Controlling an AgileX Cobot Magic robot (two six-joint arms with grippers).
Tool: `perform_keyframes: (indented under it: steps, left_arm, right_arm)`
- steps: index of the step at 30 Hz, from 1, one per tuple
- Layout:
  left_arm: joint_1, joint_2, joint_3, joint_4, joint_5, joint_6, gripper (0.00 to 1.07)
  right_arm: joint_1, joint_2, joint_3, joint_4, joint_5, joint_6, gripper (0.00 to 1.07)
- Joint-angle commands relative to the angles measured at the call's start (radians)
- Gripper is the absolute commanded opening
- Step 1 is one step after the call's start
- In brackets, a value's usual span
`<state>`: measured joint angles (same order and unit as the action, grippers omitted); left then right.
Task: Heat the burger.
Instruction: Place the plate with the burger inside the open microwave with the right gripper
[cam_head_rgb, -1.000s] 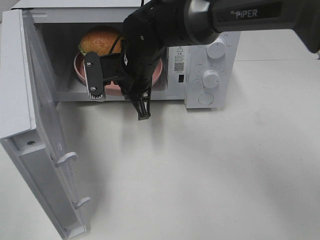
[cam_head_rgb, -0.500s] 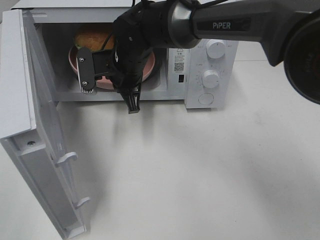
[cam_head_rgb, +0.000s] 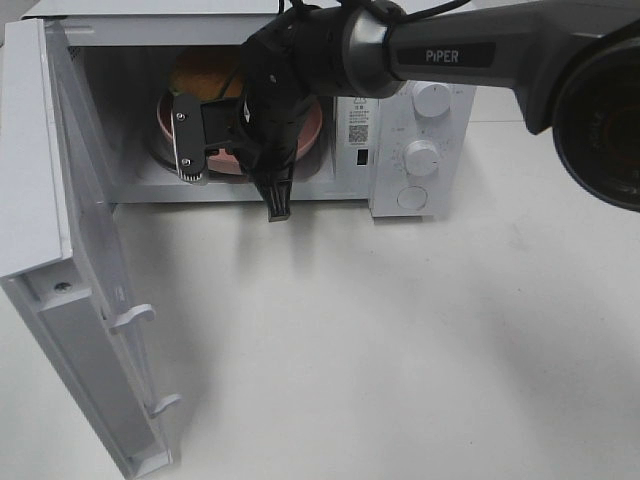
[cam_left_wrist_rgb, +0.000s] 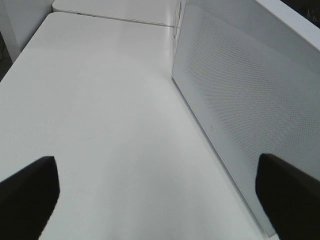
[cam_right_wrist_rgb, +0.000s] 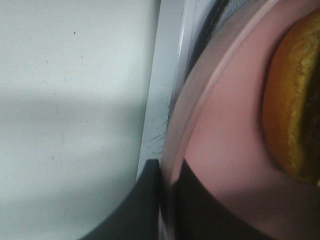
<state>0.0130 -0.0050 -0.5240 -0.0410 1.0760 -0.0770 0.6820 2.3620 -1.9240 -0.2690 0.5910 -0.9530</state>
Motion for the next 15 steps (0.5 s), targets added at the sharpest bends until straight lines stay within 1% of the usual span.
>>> perform_keyframes:
  steps: [1, 2, 4, 7, 8, 9, 11, 12, 13, 14, 15]
  left_arm:
    - [0.002, -0.016, 0.002, -0.004, -0.009, -0.001, 1.00]
    - [0.002, -0.016, 0.002, -0.004, -0.009, -0.001, 1.00]
    - [0.002, -0.016, 0.002, -0.004, -0.009, -0.001, 1.00]
    - [0.002, -0.016, 0.002, -0.004, -0.009, -0.001, 1.00]
    - [0.002, -0.016, 0.002, -0.004, -0.009, -0.001, 1.00]
    - [0.002, -0.016, 0.002, -0.004, -0.009, -0.001, 1.00]
    - [0.002, -0.016, 0.002, -0.006, -0.009, -0.001, 1.00]
    - [0.002, -0.016, 0.002, -0.006, -0.009, -0.001, 1.00]
    - [0.002, -0.016, 0.002, -0.006, -0.009, -0.001, 1.00]
    - [0.002, -0.016, 0.002, -0.006, -0.009, -0.001, 1.00]
    - [0.002, -0.016, 0.002, -0.006, -0.009, -0.001, 1.00]
  right_arm:
    - [-0.005, -0.015, -0.017, -0.027, -0.077, 0.000, 0.01]
    - [-0.005, -0.015, -0.017, -0.027, -0.077, 0.000, 0.01]
    - [-0.006, -0.008, -0.017, -0.025, -0.072, 0.000, 0.08]
    - [-0.006, -0.003, -0.017, -0.025, -0.072, 0.000, 0.10]
    - [-0.006, 0.000, -0.017, -0.019, -0.072, 0.000, 0.16]
    - [-0.006, 0.000, -0.017, -0.019, -0.072, 0.000, 0.16]
    - [-0.005, 0.004, -0.017, -0.018, -0.075, 0.000, 0.30]
    - [-0.005, 0.004, -0.017, -0.018, -0.075, 0.000, 0.30]
    - [-0.005, 0.004, -0.017, -0.019, -0.076, 0.000, 0.34]
    - [-0.005, 0.004, -0.017, -0.022, -0.077, 0.000, 0.42]
    - [-0.005, 0.004, -0.017, -0.022, -0.077, 0.000, 0.42]
